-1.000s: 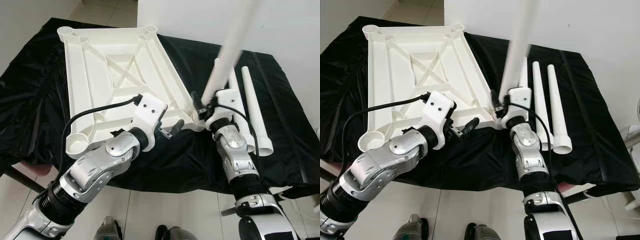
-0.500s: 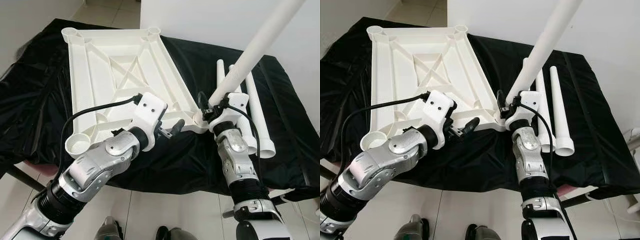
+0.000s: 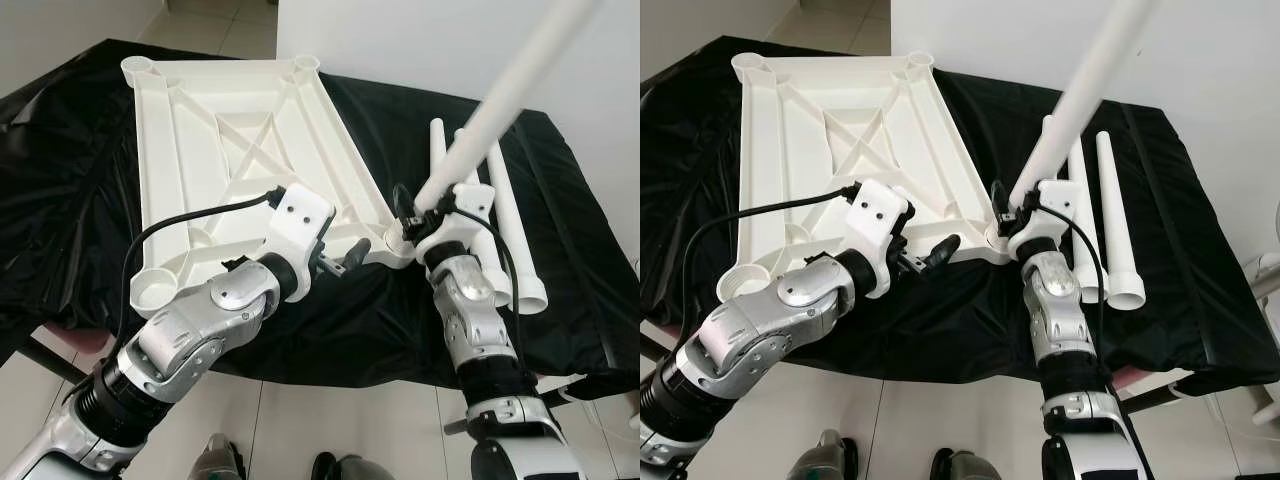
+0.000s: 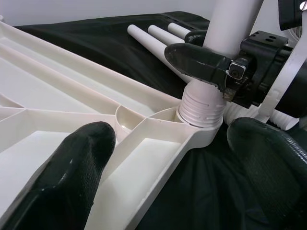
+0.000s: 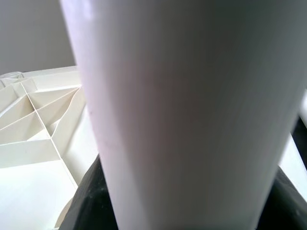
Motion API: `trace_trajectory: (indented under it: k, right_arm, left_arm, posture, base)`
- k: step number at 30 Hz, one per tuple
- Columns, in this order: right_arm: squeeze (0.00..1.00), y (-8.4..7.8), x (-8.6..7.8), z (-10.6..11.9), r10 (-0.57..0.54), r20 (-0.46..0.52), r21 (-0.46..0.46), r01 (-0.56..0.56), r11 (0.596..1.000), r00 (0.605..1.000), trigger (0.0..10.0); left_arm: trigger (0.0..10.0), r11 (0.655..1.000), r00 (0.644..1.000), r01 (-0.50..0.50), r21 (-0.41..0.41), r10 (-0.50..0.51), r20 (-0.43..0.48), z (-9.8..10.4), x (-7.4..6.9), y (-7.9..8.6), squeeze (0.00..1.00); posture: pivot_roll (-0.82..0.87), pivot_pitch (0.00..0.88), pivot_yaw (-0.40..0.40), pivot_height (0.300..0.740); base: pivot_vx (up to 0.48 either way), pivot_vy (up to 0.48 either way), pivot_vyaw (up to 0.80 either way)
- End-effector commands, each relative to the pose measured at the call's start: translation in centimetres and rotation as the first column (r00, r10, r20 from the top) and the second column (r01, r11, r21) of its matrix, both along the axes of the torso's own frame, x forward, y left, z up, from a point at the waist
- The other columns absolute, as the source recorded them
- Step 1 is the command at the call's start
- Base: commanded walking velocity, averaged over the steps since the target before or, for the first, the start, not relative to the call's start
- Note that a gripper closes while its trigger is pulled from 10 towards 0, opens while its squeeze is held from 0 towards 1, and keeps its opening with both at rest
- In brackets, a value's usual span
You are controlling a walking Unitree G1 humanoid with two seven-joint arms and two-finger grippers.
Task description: Building children table
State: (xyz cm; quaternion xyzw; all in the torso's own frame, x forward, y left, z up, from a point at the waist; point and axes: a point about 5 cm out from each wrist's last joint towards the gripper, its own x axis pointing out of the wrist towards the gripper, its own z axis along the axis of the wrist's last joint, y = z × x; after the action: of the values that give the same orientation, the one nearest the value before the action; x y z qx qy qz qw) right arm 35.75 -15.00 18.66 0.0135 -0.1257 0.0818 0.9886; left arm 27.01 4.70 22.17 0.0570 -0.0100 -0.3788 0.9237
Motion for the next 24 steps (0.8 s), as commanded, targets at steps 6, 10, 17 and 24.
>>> trace_trajectory:
  k: [6, 10, 17, 24]
  right_arm:
    - [0.00, -0.2, 0.6, -3.0, 0.028, -0.201, -0.061, -0.041, 0.997, 0.979, 10.0]
    - [0.00, -0.1, 0.7, -3.0, 0.034, -0.206, -0.069, -0.049, 0.996, 0.978, 10.0]
    - [0.00, 0.1, 1.0, -2.9, 0.048, -0.219, -0.078, -0.067, 0.995, 0.975, 10.0]
    - [0.00, 0.3, 0.4, -3.4, 0.032, -0.201, -0.075, -0.048, 0.996, 0.979, 10.0]
  left_arm:
    - [10.0, 0.959, 0.959, 0.283, 0.025, -0.282, -0.036, -0.2, -1.5, -1.1, 0.00]
    - [10.0, 0.959, 0.959, 0.281, 0.024, -0.280, -0.036, -0.2, -1.6, -1.1, 0.00]
    - [10.0, 0.960, 0.960, 0.279, 0.022, -0.278, -0.039, -0.3, -1.6, -1.1, 0.00]
    - [10.0, 0.960, 0.960, 0.279, 0.023, -0.278, -0.040, -0.3, -1.7, -1.0, 0.00]
  posture:
    - [0.13, 0.175, -0.080, 0.740]
    - [0.13, 0.175, -0.081, 0.740]
    - [0.13, 0.175, -0.080, 0.740]
    - [0.14, 0.173, -0.083, 0.740]
  base:
    - [0.000, 0.000, 0.00]
    - [0.000, 0.000, 0.00]
    - [0.000, 0.000, 0.00]
    - [0.000, 0.000, 0.00]
